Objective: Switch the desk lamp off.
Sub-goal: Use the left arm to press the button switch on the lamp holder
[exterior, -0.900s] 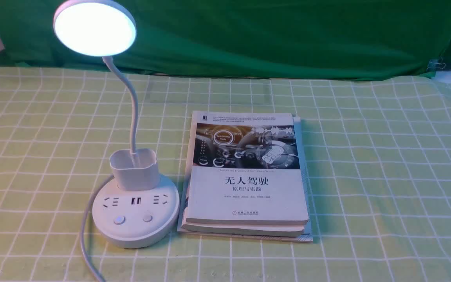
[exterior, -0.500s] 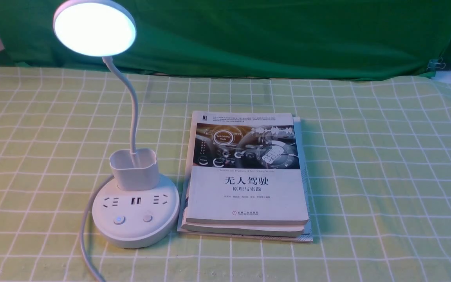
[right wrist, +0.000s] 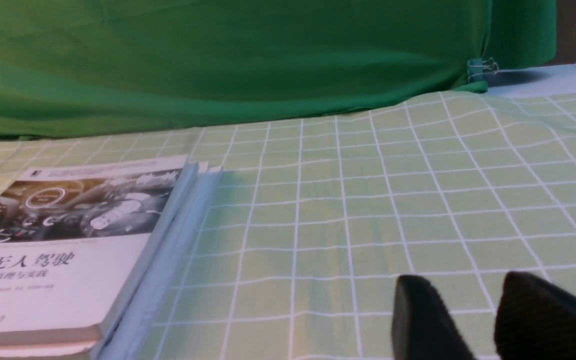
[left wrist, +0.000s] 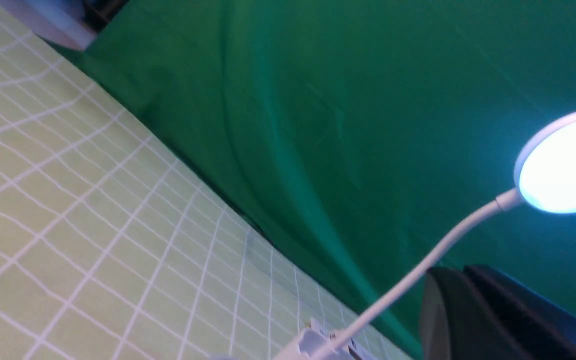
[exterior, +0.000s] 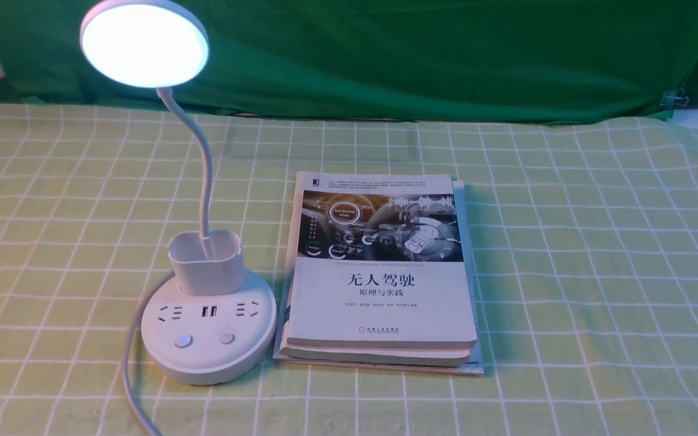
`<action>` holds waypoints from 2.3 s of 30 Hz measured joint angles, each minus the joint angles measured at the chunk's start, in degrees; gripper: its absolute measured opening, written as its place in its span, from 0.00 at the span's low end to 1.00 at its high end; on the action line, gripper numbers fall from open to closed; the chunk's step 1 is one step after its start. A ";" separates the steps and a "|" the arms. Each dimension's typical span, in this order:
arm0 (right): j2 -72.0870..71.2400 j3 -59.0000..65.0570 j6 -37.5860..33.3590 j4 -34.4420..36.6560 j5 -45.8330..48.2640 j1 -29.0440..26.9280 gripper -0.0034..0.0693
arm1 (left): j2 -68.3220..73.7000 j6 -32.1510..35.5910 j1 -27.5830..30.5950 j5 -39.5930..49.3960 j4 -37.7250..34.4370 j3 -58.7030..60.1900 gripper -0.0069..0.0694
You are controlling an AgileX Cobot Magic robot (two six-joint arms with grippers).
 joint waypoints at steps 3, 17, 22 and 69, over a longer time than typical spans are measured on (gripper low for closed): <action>0.00 0.00 -0.01 0.00 0.00 0.00 0.37 | 4.13 1.05 0.00 7.10 1.71 -5.46 0.10; 0.00 0.00 -0.01 0.00 0.02 0.00 0.37 | 54.64 23.45 -8.71 41.66 9.84 -32.80 0.10; 0.00 0.00 -0.01 0.00 0.02 0.00 0.37 | 70.57 18.01 -21.10 46.11 17.93 -42.10 0.10; 0.00 0.00 -0.02 0.00 0.03 0.00 0.37 | 97.22 14.93 -23.37 44.31 22.45 -60.97 0.10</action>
